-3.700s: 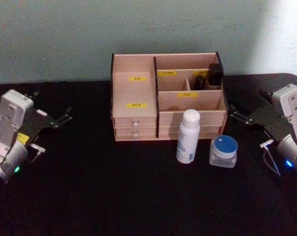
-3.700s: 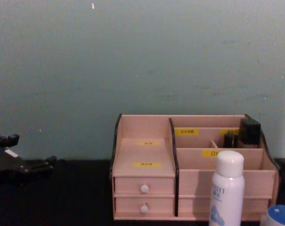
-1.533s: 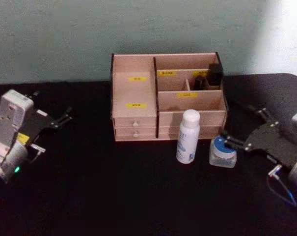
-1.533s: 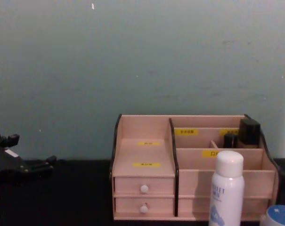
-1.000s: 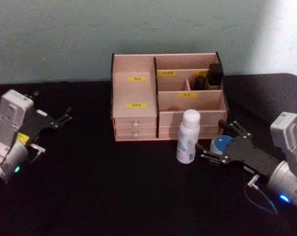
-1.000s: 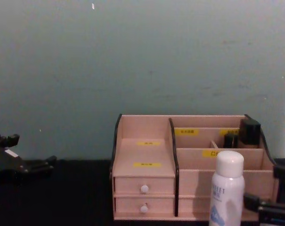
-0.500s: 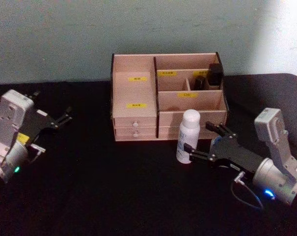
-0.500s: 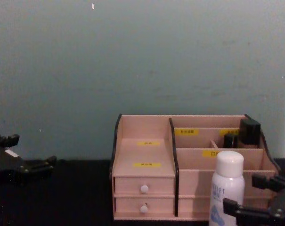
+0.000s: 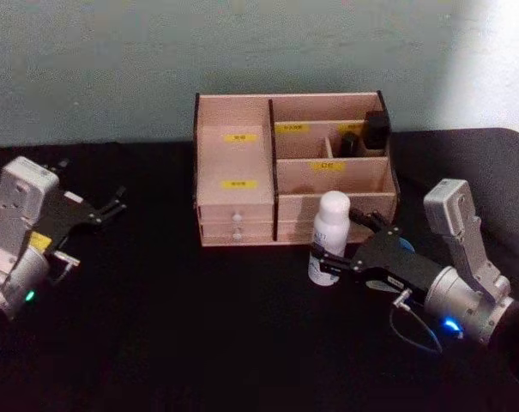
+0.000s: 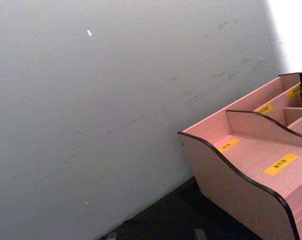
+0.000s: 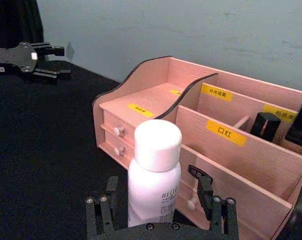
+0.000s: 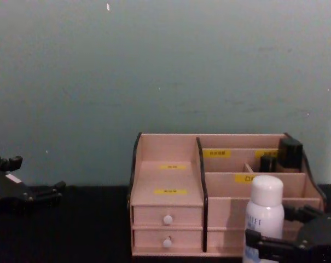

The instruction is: Pick up the facial cleanser and watermelon frost from the table and place them into the tiered storage box.

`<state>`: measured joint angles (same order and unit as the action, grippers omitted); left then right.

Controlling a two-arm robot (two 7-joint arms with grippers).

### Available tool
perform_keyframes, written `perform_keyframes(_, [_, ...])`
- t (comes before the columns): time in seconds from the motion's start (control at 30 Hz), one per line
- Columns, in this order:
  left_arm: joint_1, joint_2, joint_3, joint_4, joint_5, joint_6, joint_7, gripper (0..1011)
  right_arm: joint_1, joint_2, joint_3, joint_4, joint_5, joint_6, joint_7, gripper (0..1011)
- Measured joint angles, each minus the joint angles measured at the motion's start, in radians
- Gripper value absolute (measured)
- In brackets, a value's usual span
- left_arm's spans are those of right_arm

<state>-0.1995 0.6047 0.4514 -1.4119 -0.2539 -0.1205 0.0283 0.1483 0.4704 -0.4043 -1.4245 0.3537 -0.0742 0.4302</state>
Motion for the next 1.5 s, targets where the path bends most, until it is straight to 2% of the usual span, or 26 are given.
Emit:
perform_keyframes(0.23, [0.0, 0.0, 0.0, 0.0, 0.0, 0.0, 0.0, 1001, 0.008, -0.019, 0.01, 0.016, -0.018, 0.008, 0.003, 1003])
perform_keyframes(0.67, [0.0, 0.0, 0.0, 0.0, 0.0, 0.0, 0.0, 1002, 0.008, -0.018, 0.009, 0.015, -0.016, 0.008, 0.003, 994])
perform_keyframes(0.83, [0.0, 0.0, 0.0, 0.0, 0.0, 0.0, 0.0, 1001, 0.007, -0.017, 0.009, 0.015, -0.016, 0.008, 0.003, 901])
perform_keyframes(0.9, [0.0, 0.0, 0.0, 0.0, 0.0, 0.0, 0.0, 1001, 0.007, -0.017, 0.009, 0.015, -0.016, 0.008, 0.003, 814])
perform_keyframes(0.93, [0.0, 0.0, 0.0, 0.0, 0.0, 0.0, 0.0, 1001, 0.007, -0.017, 0.008, 0.015, -0.015, 0.008, 0.003, 814])
perform_keyframes(1.17, [0.0, 0.0, 0.0, 0.0, 0.0, 0.0, 0.0, 1001, 0.007, -0.016, 0.008, 0.014, -0.015, 0.008, 0.002, 600])
perform_keyframes(1.5, [0.0, 0.0, 0.0, 0.0, 0.0, 0.0, 0.0, 1001, 0.007, -0.016, 0.008, 0.014, -0.014, 0.008, 0.001, 586])
